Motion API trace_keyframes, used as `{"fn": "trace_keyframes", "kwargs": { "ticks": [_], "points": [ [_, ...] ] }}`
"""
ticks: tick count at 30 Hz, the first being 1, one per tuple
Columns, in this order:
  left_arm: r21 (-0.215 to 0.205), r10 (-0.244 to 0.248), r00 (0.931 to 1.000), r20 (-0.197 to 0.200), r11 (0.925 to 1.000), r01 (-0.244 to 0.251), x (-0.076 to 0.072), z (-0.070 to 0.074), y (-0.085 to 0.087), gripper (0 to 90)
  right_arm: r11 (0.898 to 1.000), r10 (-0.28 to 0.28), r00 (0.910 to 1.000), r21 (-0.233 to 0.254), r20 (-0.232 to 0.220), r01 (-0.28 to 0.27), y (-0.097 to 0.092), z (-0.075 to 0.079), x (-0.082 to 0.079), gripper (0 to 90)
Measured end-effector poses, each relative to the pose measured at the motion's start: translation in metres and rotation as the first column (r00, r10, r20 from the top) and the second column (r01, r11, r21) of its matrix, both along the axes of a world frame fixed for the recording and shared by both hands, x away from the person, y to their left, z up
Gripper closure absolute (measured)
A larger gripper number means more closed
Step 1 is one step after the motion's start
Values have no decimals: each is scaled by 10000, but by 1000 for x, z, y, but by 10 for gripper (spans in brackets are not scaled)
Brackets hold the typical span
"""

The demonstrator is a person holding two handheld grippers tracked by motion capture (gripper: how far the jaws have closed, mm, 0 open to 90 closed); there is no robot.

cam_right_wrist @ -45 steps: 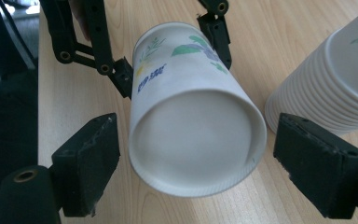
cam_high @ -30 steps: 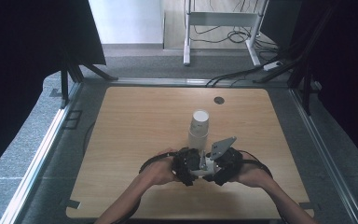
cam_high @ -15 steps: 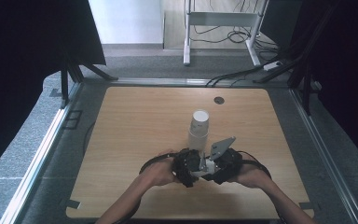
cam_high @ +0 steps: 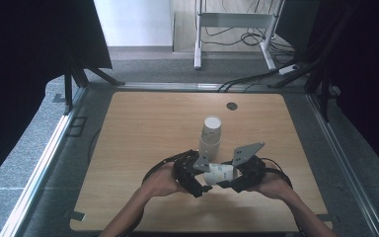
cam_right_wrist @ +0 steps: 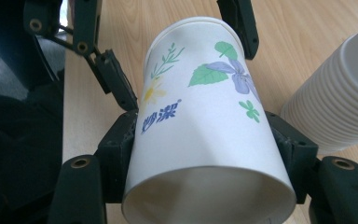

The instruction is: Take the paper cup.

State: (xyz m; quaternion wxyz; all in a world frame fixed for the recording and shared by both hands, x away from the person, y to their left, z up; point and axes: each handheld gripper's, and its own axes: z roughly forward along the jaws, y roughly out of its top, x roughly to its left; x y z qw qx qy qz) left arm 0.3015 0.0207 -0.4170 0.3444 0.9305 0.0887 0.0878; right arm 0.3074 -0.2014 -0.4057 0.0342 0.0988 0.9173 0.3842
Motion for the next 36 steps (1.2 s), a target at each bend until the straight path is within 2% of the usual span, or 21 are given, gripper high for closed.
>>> {"fn": "trace_keyframes", "kwargs": {
  "ticks": [1, 2, 3, 4, 5, 6, 10, 11, 12, 16, 19, 20, 21, 22, 24, 28, 32, 33, 36],
  "points": [
    [-276, 67, 10000, -35, 9996, -68, 0, 1, 3, 141, 9999, 31, 10000, 111, 15, -31, -1, 0, -1, 365],
    [-276, 67, 10000, -35, 9996, -68, 0, 1, 3, 141, 9999, 31, 10000, 111, 15, -31, -1, 0, -1, 365],
    [-941, 157, 9997, -171, 9954, -173, -1, 0, 8, 142, 9993, 92, 9999, 357, 65, -94, -4, 1, -2, 365],
    [-941, 157, 9997, -171, 9954, -173, -1, 0, 8, 143, 9993, 92, 9999, 357, 65, -94, -4, 1, -2, 365],
    [-1463, 210, 9994, -284, 9889, -249, -1, -1, 13, 144, 9986, 115, 9999, 516, 115, -121, -6, 1, -3, 365],
    [-1463, 210, 9994, -284, 9889, -249, -1, -1, 13, 145, 9978, 140, 9998, 641, 108, -146, -7, 1, -4, 365],
    [-2182, 76, 9992, -381, 9758, -157, -3, -4, 21, 148, 9945, 205, 9998, 1027, 70, -211, -10, 1, -5, 365],
    [-2554, -35, 9989, -458, 9668, -83, -5, -7, 23, 150, 9918, 330, 9994, 1233, 94, -339, -12, 1, -5, 365],
    [-2554, -35, 9989, -458, 9668, -83, -5, -7, 23, 150, 9918, 330, 9994, 1233, 94, -339, -12, 1, -5, 365],
    [-3223, -333, 9977, -586, 9466, 127, -8, -12, 26, 156, 9859, 535, 9985, 1584, 120, -547, -15, -1, -7, 365],
    [-3486, -684, 9961, -552, 9362, 449, -10, -17, 25, 166, 9795, 815, 9966, 1841, 79, -816, -17, -4, -9, 365],
    [-3486, -684, 9961, -552, 9362, 449, -10, -17, 25, 167, 9779, 872, 9962, 1898, 83, -872, -17, -4, -10, 365],
    [-3607, -847, 9950, -521, 9307, 604, -11, -18, 24, 171, 9768, 929, 9957, 1933, 69, -925, -17, -5, -10, 365],
    [-3607, -847, 9950, -521, 9307, 604, -11, -18, 24, 178, 9768, 929, 9957, 1933, 69, -925, -17, -5, -10, 365],
    [-3796, -1069, 9934, -416, 9214, 833, -12, -19, 24, 196, 9744, 1076, 9942, 1982, 15, -1058, -17, -7, -10, 365],
    [-3873, -1165, 9925, -371, 9172, 932, -12, -19, 24, 251, 9717, 1171, 9931, 2072, -68, -1132, -17, -9, -10, 364],
    [-4020, -1332, 9902, -413, 9095, 1055, -12, -20, 25, 292, 9687, 1206, 9926, 2202, -140, -1145, -18, -10, -9, 364],
    [-4114, -1396, 9893, -428, 9048, 1099, -12, -21, 25, 300, 9679, 1226, 9923, 2231, -167, -1158, -18, -10, -9, 364],
    [-4132, -1391, 9894, -406, 9040, 1101, -12, -22, 25, 309, 9672, 1251, 9919, 2255, -229, -1167, -19, -10, -8, 364]
  ]
}}
